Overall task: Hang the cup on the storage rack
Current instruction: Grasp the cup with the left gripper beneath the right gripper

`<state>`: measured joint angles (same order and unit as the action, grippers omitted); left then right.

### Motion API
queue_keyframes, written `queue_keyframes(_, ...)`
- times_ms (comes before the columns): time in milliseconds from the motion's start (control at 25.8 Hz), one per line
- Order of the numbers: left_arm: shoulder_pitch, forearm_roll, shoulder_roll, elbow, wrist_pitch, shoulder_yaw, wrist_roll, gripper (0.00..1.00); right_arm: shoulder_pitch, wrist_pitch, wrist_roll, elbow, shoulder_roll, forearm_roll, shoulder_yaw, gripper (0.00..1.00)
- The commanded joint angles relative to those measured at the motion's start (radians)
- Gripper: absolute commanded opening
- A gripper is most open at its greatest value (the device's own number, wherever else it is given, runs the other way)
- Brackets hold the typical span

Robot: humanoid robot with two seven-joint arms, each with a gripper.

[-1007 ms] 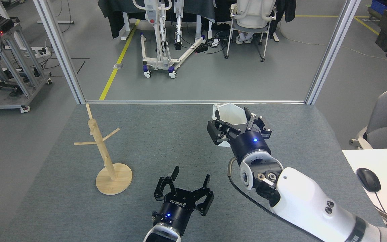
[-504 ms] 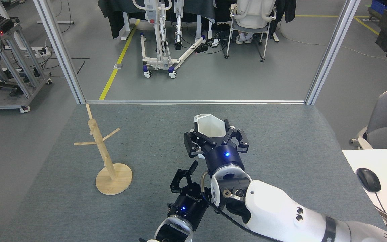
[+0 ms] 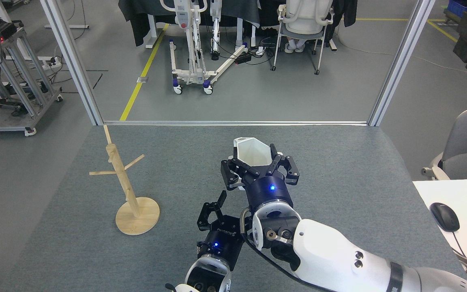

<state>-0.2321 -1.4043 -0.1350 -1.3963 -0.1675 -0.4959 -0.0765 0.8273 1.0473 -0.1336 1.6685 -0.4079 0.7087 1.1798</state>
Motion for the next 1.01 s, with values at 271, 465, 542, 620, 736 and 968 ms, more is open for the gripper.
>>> queue_keyframes(271, -0.010, -0.004, -0.002, -0.064, -0.118, -0.009, 0.075, 0.98, -0.002, 0.000, 0.000, -0.004, 0.011, -0.002, 0.000, 0.00)
queue_keyframes(465, -0.047, 0.001, -0.003, -0.041, -0.124, -0.009, 0.086, 0.98, -0.007, 0.000, 0.000, -0.006, 0.020, -0.002, 0.000, 0.00)
queue_keyframes(542, -0.056, 0.001, -0.003, -0.040, -0.124, -0.009, 0.104, 0.98, -0.007, 0.000, 0.000, -0.006, 0.020, -0.002, 0.000, 0.00)
queue_keyframes(620, -0.070, 0.002, -0.005, -0.030, -0.125, -0.009, 0.112, 0.98, -0.008, 0.000, 0.000, -0.006, 0.021, -0.002, 0.000, 0.00)
queue_keyframes(736, -0.108, 0.007, -0.005, 0.006, -0.122, -0.009, 0.115, 0.98, -0.010, 0.000, 0.000, -0.007, 0.029, -0.002, 0.000, 0.00)
queue_keyframes(968, -0.199, 0.062, -0.006, 0.089, -0.118, -0.009, 0.115, 0.98, -0.011, 0.000, 0.000, -0.013, 0.034, -0.002, 0.001, 0.00)
